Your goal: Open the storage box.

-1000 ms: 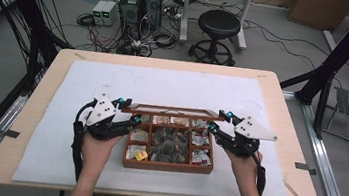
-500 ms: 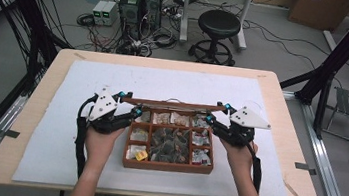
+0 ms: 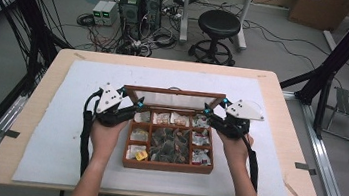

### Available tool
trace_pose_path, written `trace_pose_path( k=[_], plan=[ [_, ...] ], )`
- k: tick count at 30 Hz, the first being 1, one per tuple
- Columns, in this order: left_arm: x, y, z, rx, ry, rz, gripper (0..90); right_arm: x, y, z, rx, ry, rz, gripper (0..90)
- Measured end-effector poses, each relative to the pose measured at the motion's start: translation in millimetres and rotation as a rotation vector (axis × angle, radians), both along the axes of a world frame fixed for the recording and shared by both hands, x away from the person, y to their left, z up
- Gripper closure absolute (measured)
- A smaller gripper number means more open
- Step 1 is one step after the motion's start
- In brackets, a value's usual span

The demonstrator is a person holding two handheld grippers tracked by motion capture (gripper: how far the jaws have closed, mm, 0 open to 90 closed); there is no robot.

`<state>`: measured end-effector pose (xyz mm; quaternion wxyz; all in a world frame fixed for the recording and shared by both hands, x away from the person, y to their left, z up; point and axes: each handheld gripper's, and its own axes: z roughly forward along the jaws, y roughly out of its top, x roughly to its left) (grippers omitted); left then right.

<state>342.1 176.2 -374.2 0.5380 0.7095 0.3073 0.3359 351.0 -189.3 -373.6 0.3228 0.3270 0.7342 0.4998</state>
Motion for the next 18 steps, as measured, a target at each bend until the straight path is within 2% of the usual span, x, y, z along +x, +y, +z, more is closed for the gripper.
trace_pose_path(
  k=[14,18],
  plan=[
    [22.6,0.1,-15.1,-0.018,0.031,0.01,50.9,18.2,3.7,-9.8,0.027,-0.008,-0.027,53.6],
    [27.2,-0.6,-19.1,-0.01,0.034,0.013,50.9,22.9,4.1,-12.0,0.036,-0.005,-0.025,53.4]
  ],
)
